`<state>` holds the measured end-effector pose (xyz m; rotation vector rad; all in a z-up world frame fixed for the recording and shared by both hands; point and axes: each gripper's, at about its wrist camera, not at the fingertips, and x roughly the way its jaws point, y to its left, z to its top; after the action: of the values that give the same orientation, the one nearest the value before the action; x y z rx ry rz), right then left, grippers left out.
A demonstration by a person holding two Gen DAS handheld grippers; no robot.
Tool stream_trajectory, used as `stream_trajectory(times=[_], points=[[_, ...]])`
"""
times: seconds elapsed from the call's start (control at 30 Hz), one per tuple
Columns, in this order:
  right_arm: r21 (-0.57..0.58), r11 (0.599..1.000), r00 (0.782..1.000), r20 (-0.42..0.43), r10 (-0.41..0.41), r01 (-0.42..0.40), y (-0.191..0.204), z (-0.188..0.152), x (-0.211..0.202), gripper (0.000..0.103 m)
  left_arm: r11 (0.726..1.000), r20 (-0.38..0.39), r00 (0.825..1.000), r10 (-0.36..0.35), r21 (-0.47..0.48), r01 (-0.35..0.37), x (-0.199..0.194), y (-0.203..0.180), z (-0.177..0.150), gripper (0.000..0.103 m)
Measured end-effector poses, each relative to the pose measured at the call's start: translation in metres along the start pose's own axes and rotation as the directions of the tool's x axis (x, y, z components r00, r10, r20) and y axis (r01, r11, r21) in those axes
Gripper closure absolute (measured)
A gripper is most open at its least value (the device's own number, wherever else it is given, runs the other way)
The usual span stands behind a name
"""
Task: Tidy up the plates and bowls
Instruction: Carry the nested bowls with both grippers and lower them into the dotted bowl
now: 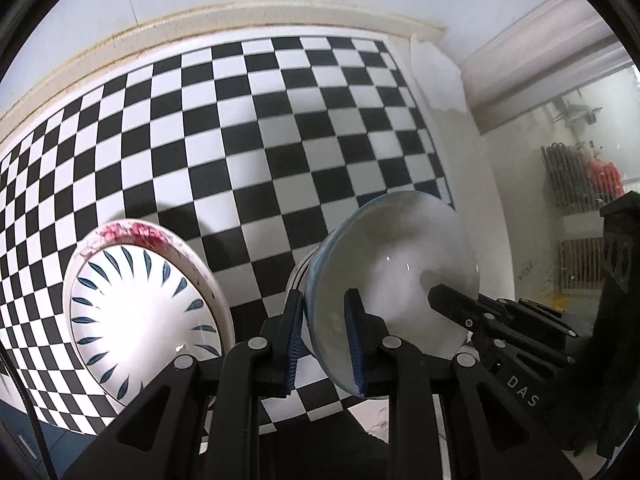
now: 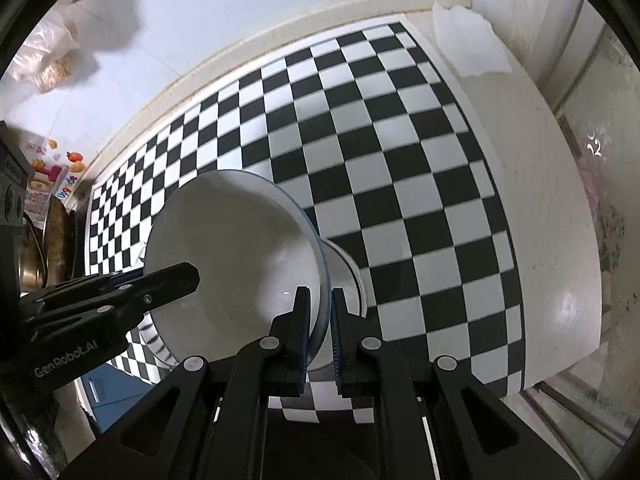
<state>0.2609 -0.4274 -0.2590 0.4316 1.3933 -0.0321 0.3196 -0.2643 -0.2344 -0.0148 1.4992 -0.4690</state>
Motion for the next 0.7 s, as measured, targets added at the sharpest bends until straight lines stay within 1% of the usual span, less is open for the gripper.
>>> stream_trajectory(times=[0.2,0.33,0.5,0.7], points=[[-0.007,1.000,0.999,-0.021,-0.024,0.024,-0.005,-0.005,0.018,0.092,1.000,-0.041,0.999,0.024,-0.002,-0.024,0.025,0.001,-0.009,0.084],[-0.012,0.999,0.998,-0.045,-0.034,0.034,-0.008,-0.008,0.031,0.092,0.999,-0.057,0.998,0.035,-0.003,-0.036,0.034,0.003,-0.011,0.084],[-0.021,0.999,0.997,-0.057,-0.047,0.046,-0.008,-0.008,0.040,0.092,0.999,-0.062,0.997,0.050,0.000,-0.050,0.040,0.003,-0.012,0.084],[-0.020,0.998,0.997,-0.060,-0.057,0.056,-0.011,-0.002,0.040,0.092,0.998,-0.058,0.996,0.061,0.003,-0.061,0.044,0.004,-0.013,0.084]])
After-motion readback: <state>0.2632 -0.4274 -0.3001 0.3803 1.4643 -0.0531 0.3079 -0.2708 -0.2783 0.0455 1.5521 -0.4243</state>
